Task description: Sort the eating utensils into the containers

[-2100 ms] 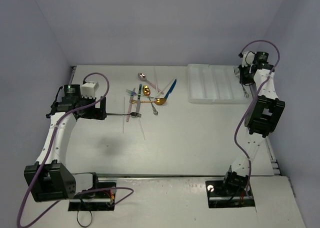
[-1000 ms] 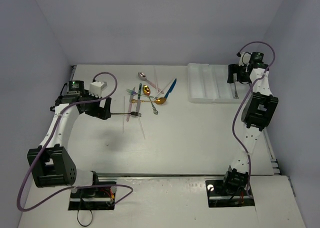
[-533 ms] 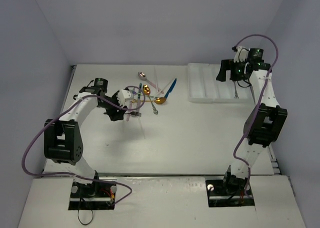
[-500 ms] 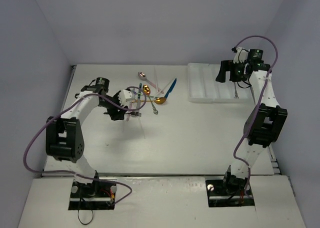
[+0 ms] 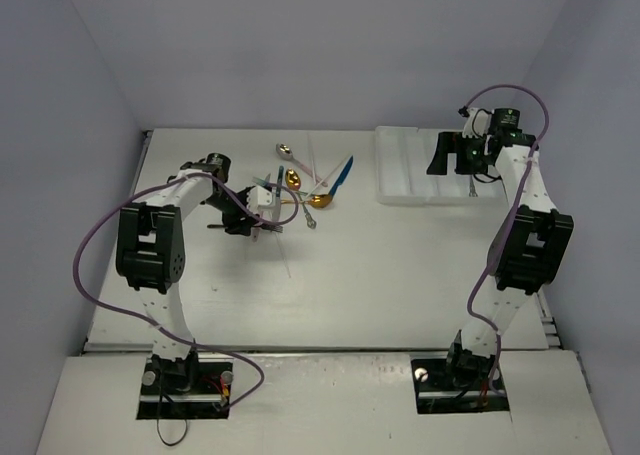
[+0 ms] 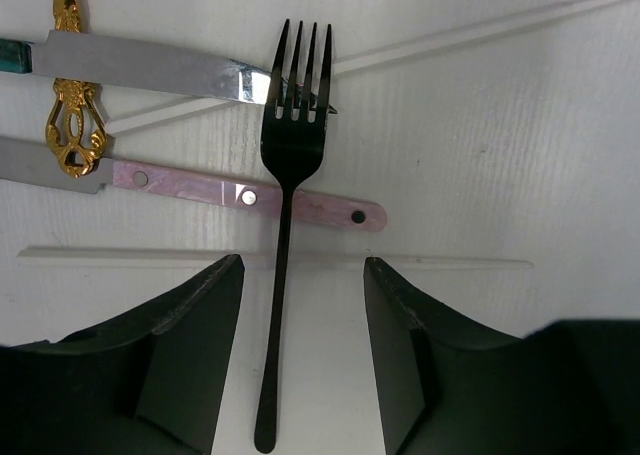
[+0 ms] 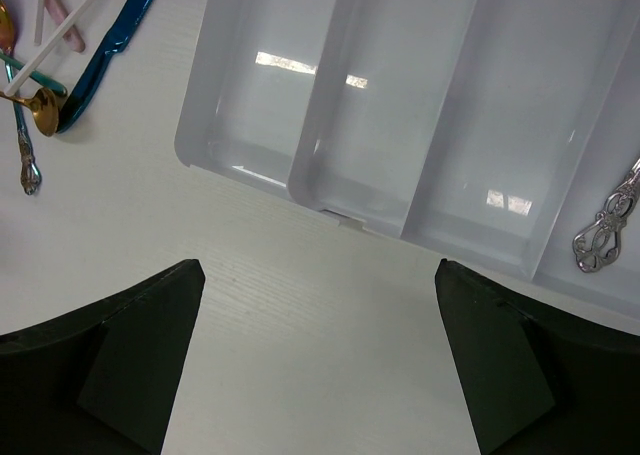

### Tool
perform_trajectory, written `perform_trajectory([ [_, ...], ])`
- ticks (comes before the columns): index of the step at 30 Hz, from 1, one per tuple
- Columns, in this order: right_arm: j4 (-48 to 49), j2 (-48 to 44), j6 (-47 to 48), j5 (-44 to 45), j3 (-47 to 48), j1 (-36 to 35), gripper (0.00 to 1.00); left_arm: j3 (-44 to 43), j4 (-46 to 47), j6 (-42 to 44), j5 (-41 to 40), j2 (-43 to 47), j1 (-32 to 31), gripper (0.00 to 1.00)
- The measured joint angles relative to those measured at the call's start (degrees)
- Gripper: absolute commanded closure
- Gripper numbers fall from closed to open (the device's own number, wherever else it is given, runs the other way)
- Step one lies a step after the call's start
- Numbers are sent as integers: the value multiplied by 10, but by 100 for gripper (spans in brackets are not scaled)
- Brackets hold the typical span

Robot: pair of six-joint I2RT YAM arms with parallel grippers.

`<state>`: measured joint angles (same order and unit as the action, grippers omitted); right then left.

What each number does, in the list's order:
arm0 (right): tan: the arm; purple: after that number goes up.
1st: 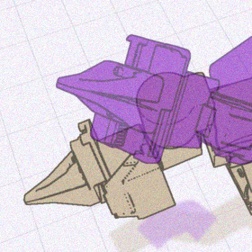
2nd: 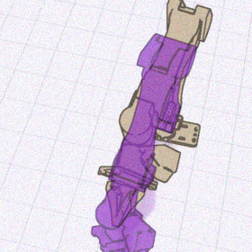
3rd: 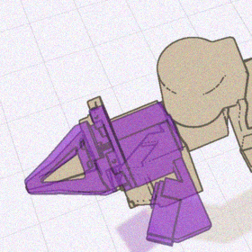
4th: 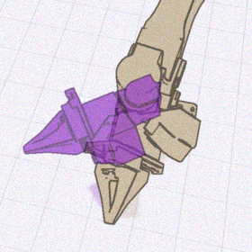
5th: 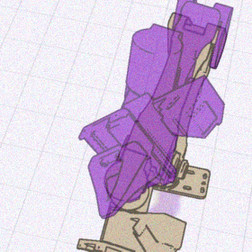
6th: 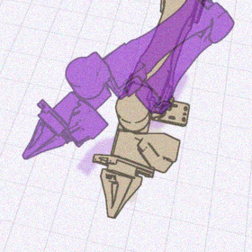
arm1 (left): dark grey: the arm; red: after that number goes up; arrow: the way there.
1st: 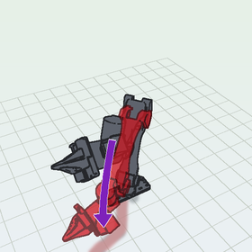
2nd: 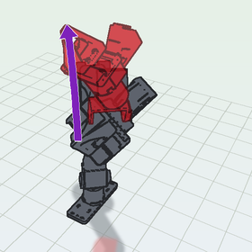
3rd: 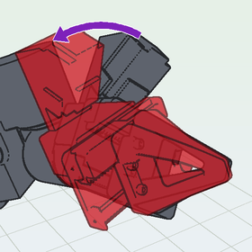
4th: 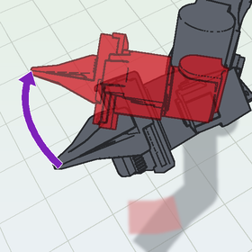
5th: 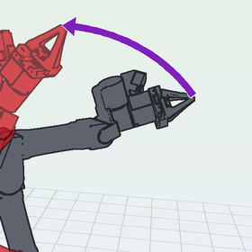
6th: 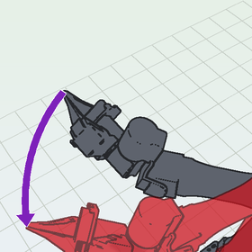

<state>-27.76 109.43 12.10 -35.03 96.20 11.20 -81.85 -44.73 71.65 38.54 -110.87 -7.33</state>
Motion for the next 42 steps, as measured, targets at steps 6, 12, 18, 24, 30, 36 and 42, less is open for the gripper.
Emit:
perform_trajectory([
  [6, -4, 0, 1, 0, 0, 0, 2, -18, 0, 20, -3, -28, -1, 58],
  [12, -7, 2, 1, 0, 0, 0, 3, -18, 0, 35, -17, -44, -5, 70],
  [18, -8, 5, 1, -4, 1, 0, 5, -20, 0, 33, -29, -47, -15, 82],
  [24, -9, 10, 0, -5, 1, -1, 6, -26, 0, 22, -42, -50, -24, 99],
  [30, -12, 8, -4, -11, 5, -7, 6, -25, 0, 2, -62, -40, -34, 100],
  [36, -16, -16, -24, -23, 23, -25, 6, -35, -8, -84, -74, 33, -36, 100],
  [42, -20, -74, -52, -29, 72, -49, 9, -95, 10, -296, -45, 144, -34, 100],
])
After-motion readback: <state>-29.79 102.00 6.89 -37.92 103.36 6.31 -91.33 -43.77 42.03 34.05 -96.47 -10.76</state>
